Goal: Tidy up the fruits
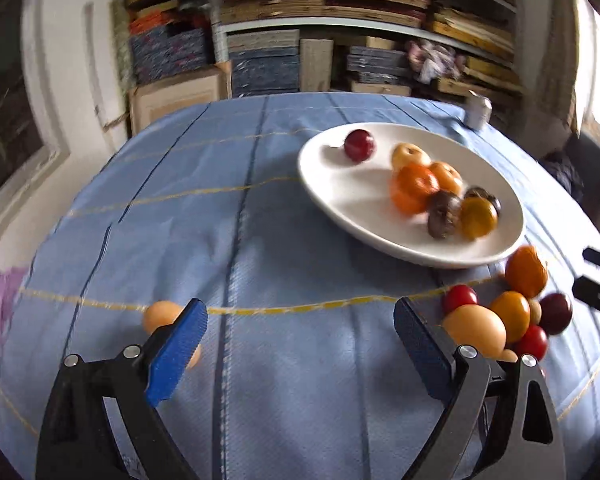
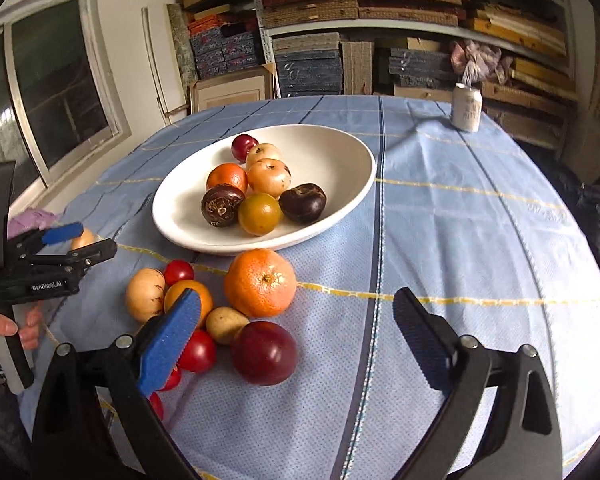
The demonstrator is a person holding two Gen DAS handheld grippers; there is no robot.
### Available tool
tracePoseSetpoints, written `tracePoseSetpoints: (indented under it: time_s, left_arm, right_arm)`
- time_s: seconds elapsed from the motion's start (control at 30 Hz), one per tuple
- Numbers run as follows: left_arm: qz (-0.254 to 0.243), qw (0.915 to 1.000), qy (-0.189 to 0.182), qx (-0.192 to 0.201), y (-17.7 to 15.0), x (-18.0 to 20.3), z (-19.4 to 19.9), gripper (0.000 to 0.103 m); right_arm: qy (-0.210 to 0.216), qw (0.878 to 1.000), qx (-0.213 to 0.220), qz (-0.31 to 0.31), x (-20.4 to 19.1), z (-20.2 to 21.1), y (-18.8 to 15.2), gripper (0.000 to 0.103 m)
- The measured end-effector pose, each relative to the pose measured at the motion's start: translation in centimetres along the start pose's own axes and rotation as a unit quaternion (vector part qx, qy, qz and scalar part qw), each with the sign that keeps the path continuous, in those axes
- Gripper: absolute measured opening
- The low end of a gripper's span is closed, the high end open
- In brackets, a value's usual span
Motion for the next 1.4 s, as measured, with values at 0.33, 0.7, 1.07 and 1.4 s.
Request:
tracePoseSetpoints:
  time_s: [0.33,0.7,1.07,1.4]
  left_arm:
    - [-0.036,0.9986,-0.037,-0.013,-1.0,2.2,-0.6,0.095]
    - [-0.001,0.9982,-0.053,-0.029,-1.6,1.2,-1.0,0.095]
    - [-0.01,0.998,-0.055,-0.031,-1.6,2.4,-0.7,0.095]
    - [-0.012,0.9988,-0.034,-0.034,-2.1,1.9,-0.5,0.095]
  right_arm:
    - [0.004,1.0,-0.01,0.015,-1.1,-1.1,-0.6,0.095]
    - [-0.004,1.0,-0.01,0.026,-1.4,-0.7,-1.2,0.095]
    - [-0.002,1.0,-0.002,0.031,-1.8,0.3,-1.4,0.095]
    - [-0.003,0.999,0.009,0.032,-2.0,1.4,-1.6,0.095]
Point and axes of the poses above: each gripper's, at about its wrist camera, not at the fingertips, and z roughly against the way its jaws point, x to its right, y to its top, the point moved 9 cm from there along -z, roughly the way its jaws point, and after that the axes turned 6 degrees about -x, right-handed, at the moved point
